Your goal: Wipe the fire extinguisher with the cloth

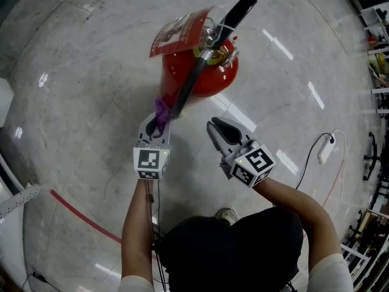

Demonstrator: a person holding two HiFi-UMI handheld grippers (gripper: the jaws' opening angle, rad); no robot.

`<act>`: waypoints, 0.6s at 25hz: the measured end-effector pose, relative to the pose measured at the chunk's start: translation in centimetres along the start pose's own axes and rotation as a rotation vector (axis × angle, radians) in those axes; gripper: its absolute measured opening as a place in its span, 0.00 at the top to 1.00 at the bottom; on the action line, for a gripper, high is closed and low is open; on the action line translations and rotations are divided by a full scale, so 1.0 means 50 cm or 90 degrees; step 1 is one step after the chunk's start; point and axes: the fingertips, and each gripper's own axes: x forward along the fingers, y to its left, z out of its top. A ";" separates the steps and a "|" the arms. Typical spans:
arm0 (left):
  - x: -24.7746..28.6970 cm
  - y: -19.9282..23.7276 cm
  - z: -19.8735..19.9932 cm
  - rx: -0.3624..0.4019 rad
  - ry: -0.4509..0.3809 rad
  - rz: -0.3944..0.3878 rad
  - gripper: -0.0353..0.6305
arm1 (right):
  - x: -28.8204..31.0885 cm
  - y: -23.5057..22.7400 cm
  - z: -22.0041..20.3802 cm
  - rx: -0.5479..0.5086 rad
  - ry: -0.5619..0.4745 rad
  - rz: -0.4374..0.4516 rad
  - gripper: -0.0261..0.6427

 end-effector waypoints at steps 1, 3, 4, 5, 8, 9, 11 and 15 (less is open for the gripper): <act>0.003 0.001 -0.009 -0.004 0.004 0.001 0.87 | 0.000 0.000 -0.001 -0.001 0.001 0.001 0.86; 0.008 -0.002 -0.030 -0.013 0.016 -0.001 0.87 | -0.002 0.000 -0.002 -0.003 0.003 0.003 0.86; 0.011 -0.005 -0.039 -0.019 0.021 -0.003 0.87 | -0.002 0.001 -0.002 -0.004 0.004 0.004 0.86; 0.013 -0.008 -0.048 -0.027 0.027 -0.005 0.87 | -0.003 0.001 -0.003 -0.004 0.005 0.006 0.86; 0.019 -0.014 -0.075 -0.040 0.050 -0.011 0.87 | -0.004 0.001 -0.004 -0.006 0.008 0.006 0.86; 0.018 -0.015 -0.083 -0.040 0.057 -0.012 0.87 | -0.005 0.000 -0.006 -0.006 0.010 0.005 0.86; 0.014 -0.015 -0.092 -0.044 0.064 -0.010 0.87 | -0.006 -0.003 -0.012 -0.004 0.012 0.003 0.86; -0.005 0.011 -0.084 -0.050 0.053 0.007 0.87 | 0.001 -0.004 -0.010 0.005 0.002 0.001 0.86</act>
